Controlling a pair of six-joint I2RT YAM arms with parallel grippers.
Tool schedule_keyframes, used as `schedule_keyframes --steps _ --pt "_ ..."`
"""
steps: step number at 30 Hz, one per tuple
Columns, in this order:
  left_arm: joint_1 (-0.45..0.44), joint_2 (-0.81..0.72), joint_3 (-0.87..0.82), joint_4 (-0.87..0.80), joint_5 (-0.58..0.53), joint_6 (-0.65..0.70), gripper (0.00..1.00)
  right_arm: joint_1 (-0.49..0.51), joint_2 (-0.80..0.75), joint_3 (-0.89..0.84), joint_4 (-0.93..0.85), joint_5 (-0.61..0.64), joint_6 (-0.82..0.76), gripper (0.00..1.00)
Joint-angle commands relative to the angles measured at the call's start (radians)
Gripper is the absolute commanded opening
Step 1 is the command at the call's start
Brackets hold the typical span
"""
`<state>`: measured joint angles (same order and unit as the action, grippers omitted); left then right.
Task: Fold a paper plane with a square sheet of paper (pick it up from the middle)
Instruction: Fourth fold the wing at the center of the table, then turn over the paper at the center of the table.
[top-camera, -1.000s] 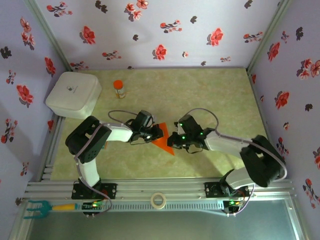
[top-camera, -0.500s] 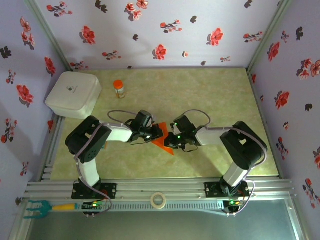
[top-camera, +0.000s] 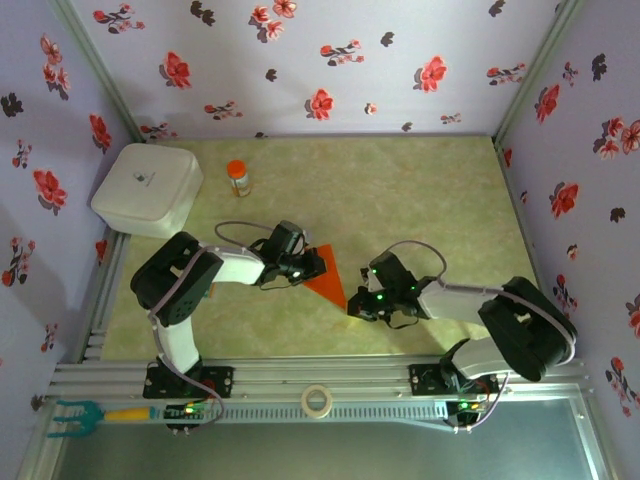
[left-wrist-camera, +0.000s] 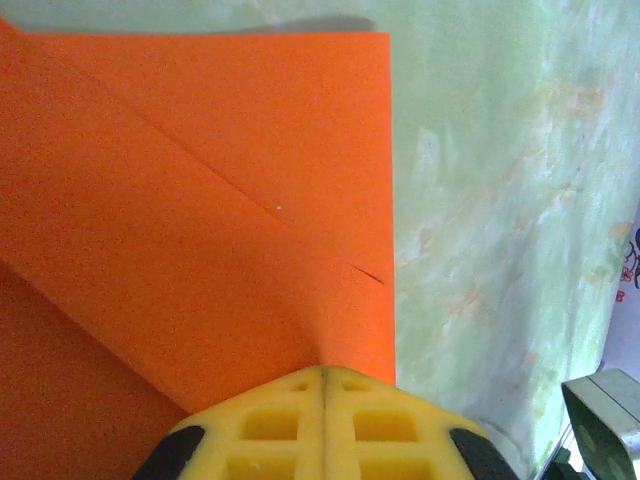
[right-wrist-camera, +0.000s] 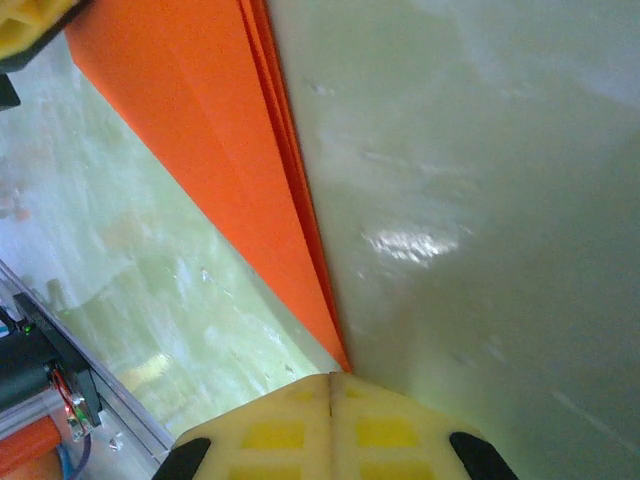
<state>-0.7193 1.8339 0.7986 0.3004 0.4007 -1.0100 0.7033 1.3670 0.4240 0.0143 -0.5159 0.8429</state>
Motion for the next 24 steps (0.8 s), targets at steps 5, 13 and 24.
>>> schedule_keyframes --steps 5,13,24 --pt "0.013 0.022 -0.03 -0.04 -0.048 -0.011 0.01 0.005 -0.072 0.062 -0.161 0.081 0.008 0.05" --pt "0.014 0.023 -0.032 -0.043 -0.043 -0.012 0.01 0.002 -0.096 0.045 -0.102 0.096 0.071 0.13" --pt "0.015 0.034 -0.029 -0.027 -0.039 -0.027 0.01 -0.007 -0.045 0.006 0.016 0.015 0.194 0.35"
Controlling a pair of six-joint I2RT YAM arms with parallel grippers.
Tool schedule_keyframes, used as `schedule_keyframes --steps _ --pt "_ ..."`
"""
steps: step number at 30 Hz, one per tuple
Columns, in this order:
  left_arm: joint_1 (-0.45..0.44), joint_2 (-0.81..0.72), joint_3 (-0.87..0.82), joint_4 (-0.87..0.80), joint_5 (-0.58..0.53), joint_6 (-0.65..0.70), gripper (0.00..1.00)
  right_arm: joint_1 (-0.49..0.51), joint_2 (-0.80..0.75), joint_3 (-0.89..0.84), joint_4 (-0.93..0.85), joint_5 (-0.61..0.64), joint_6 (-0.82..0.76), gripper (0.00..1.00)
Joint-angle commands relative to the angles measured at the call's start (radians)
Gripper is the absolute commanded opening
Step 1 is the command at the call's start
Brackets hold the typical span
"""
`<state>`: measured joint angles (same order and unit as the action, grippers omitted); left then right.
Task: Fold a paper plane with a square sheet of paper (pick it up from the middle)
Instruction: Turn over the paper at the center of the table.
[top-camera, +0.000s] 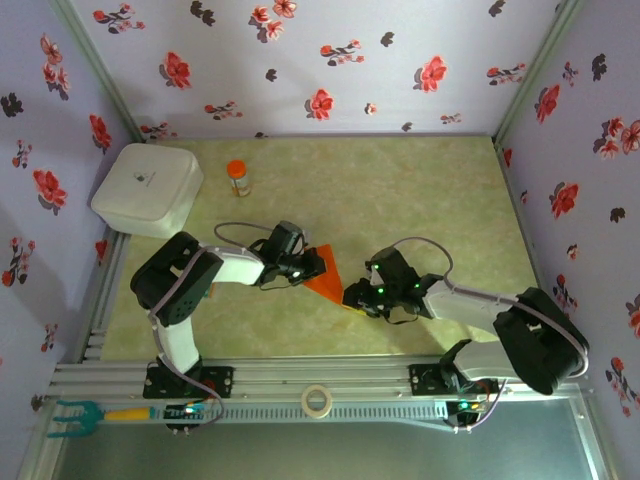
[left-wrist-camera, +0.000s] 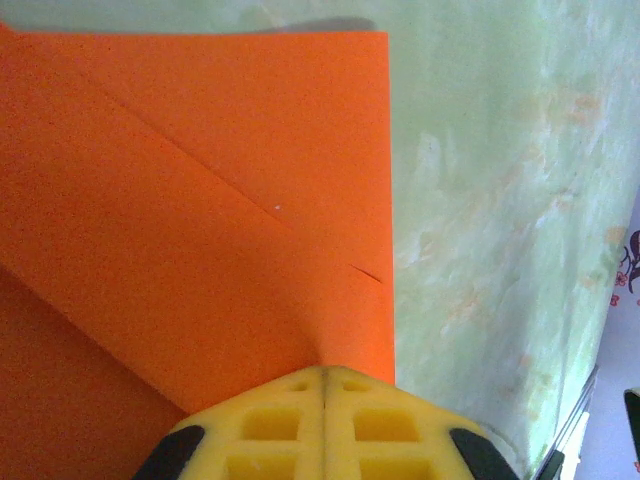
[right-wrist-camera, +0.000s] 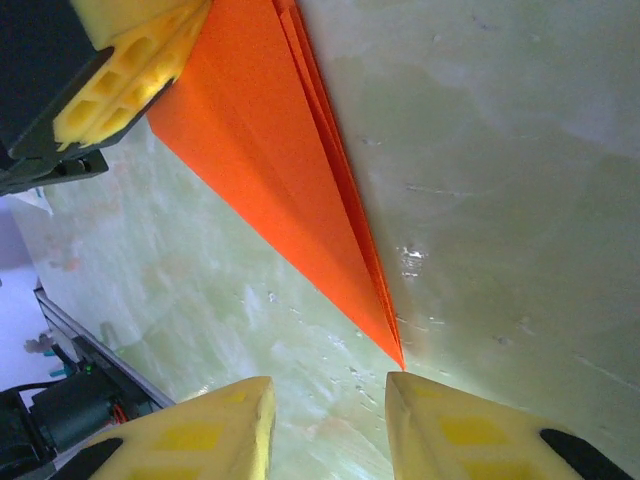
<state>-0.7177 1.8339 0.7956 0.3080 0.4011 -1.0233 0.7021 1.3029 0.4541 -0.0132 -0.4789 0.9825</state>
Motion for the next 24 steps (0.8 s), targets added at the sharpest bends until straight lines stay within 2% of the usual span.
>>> schedule_keyframes --steps 1,12,24 --pt "0.013 0.036 -0.024 -0.035 -0.038 -0.013 0.01 -0.007 0.026 -0.027 0.049 -0.02 0.062 0.35" --pt "0.014 0.031 -0.024 -0.037 -0.036 -0.015 0.01 -0.027 0.085 -0.06 0.18 -0.045 0.107 0.35" --pt "0.014 0.032 -0.015 -0.04 -0.032 -0.014 0.01 -0.05 0.078 -0.075 0.281 -0.031 0.126 0.35"
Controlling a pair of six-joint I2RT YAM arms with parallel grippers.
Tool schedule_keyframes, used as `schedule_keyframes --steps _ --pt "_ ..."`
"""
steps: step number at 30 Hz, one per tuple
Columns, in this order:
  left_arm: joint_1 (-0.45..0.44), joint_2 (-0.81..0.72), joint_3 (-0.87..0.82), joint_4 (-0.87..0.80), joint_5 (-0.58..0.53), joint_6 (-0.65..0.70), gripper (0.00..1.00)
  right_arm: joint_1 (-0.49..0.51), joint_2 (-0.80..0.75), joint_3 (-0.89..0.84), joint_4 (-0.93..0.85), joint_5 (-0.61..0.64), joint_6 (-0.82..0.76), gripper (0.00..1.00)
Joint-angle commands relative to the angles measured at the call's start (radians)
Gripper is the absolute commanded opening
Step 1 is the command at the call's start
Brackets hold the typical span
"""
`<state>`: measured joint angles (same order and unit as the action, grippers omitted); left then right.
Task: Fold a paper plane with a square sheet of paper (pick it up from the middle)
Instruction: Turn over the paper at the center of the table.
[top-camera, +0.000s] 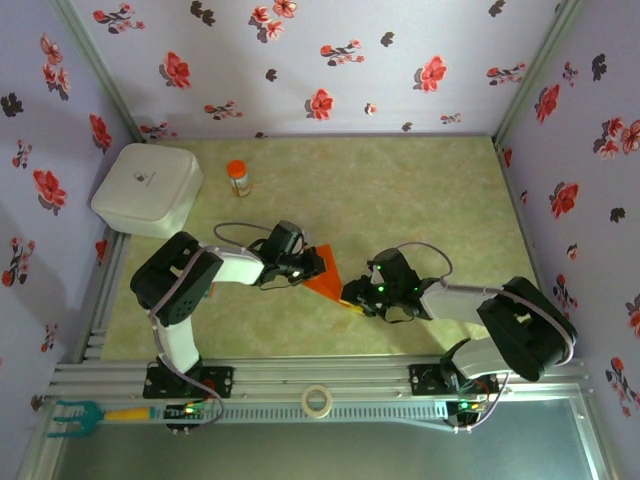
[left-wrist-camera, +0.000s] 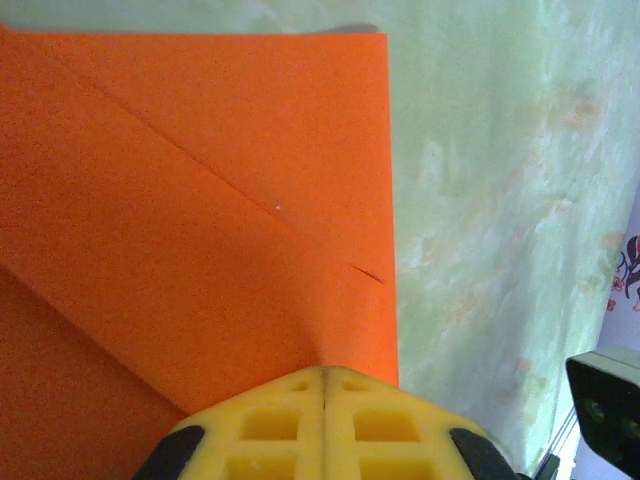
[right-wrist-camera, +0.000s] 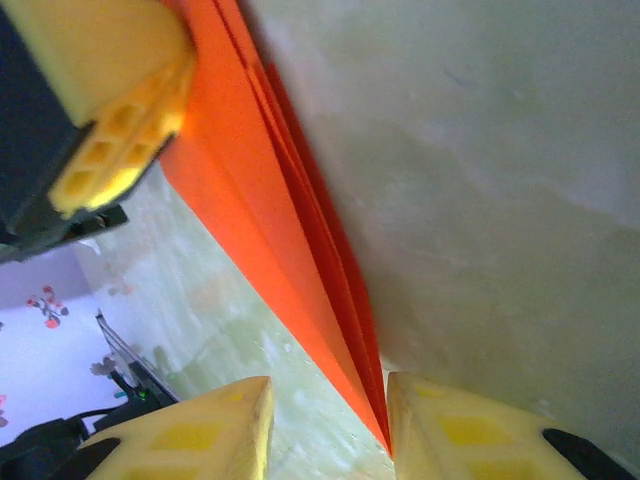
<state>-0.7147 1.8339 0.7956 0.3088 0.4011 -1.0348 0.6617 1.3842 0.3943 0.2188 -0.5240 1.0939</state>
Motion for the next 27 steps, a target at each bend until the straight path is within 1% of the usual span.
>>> schedule_keyframes --steps 1,7,13,16,21,25,27 --pt "0.01 0.031 -0.015 -0.04 -0.032 -0.002 0.01 -0.013 -0.003 -0.015 0.053 0.012 0.014 0.36" --pt "0.011 0.029 -0.01 -0.04 -0.029 -0.007 0.01 -0.021 0.015 -0.027 0.135 -0.023 0.022 0.36" --pt "0.01 0.014 -0.01 -0.023 -0.013 -0.022 0.02 -0.022 0.035 -0.02 0.171 -0.031 0.023 0.32" --pt "0.009 0.012 -0.009 -0.02 -0.013 -0.023 0.02 -0.024 0.043 -0.02 0.178 -0.035 0.024 0.26" --pt "0.009 -0.003 -0.007 -0.008 -0.008 -0.031 0.04 -0.025 0.042 -0.022 0.17 -0.036 0.011 0.13" --pt "0.008 -0.054 0.003 -0.016 -0.001 -0.027 0.13 -0.026 0.015 -0.02 0.134 -0.023 -0.013 0.06" --pt "0.008 -0.096 0.014 -0.033 -0.007 -0.016 0.21 -0.026 -0.017 -0.012 0.094 -0.012 -0.037 0.05"
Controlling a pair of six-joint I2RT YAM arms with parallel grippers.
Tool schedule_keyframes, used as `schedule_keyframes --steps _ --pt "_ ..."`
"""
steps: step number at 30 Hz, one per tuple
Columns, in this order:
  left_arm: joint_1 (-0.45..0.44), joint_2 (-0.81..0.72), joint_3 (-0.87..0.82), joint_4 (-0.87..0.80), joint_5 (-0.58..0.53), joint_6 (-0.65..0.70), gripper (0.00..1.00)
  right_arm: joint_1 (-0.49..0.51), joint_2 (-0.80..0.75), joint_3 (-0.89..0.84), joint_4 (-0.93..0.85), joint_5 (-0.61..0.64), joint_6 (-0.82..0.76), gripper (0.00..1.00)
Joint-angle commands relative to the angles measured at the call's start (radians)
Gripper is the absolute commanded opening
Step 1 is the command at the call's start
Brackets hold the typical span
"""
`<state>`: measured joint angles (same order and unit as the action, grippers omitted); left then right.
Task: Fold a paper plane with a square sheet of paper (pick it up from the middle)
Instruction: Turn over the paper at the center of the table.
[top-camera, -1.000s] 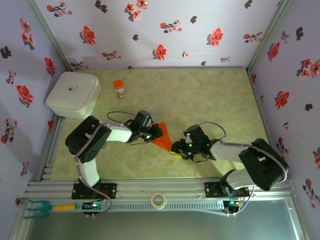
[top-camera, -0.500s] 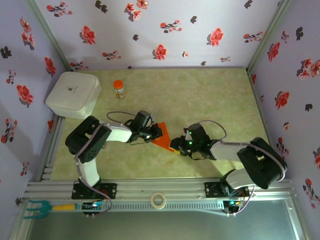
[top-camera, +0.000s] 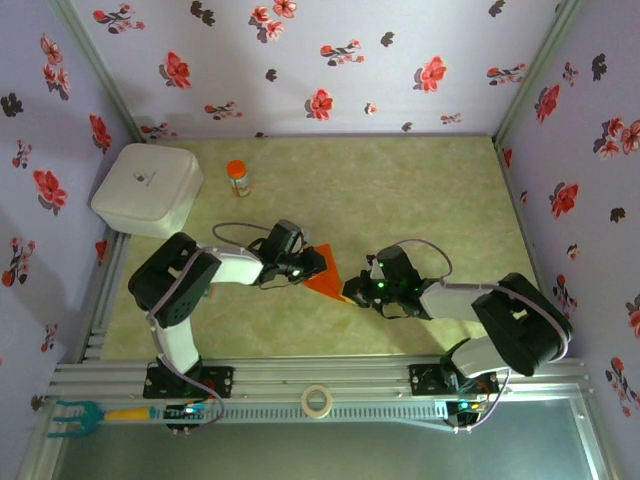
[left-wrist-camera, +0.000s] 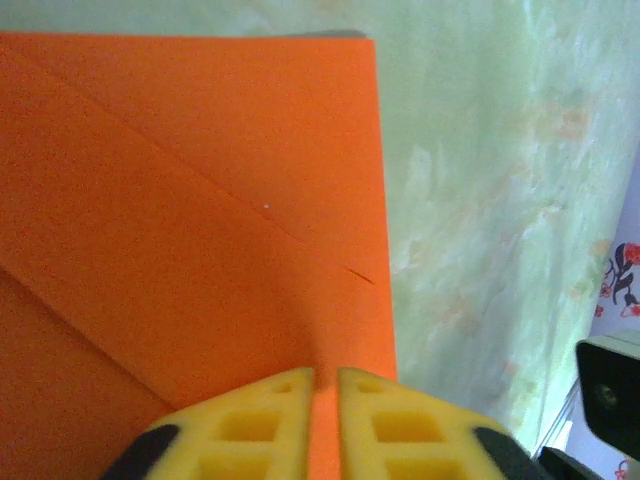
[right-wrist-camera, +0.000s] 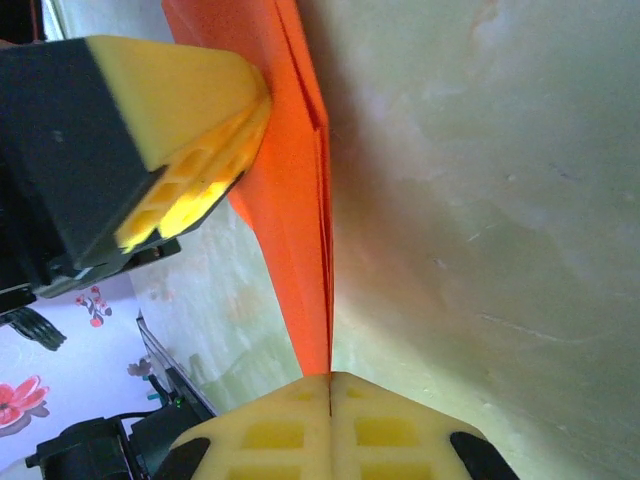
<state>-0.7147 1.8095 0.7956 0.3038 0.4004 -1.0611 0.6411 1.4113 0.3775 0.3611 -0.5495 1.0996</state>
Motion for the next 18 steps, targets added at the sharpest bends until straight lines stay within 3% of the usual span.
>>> schedule_keyframes --steps 1,8,13,18 --pt "0.007 -0.097 0.019 -0.047 -0.013 0.021 0.24 -0.004 -0.068 0.016 -0.103 0.027 -0.074 0.05" --pt "-0.006 -0.271 0.044 -0.225 -0.168 0.13 0.31 -0.003 -0.313 0.176 -0.594 0.276 -0.379 0.04" --pt "-0.012 -0.405 -0.013 -0.278 -0.308 0.172 0.34 0.0 -0.401 0.304 -0.806 0.434 -0.578 0.03" --pt "-0.009 -0.505 -0.074 -0.282 -0.39 0.182 0.35 0.014 -0.405 0.387 -0.91 0.593 -0.648 0.03"
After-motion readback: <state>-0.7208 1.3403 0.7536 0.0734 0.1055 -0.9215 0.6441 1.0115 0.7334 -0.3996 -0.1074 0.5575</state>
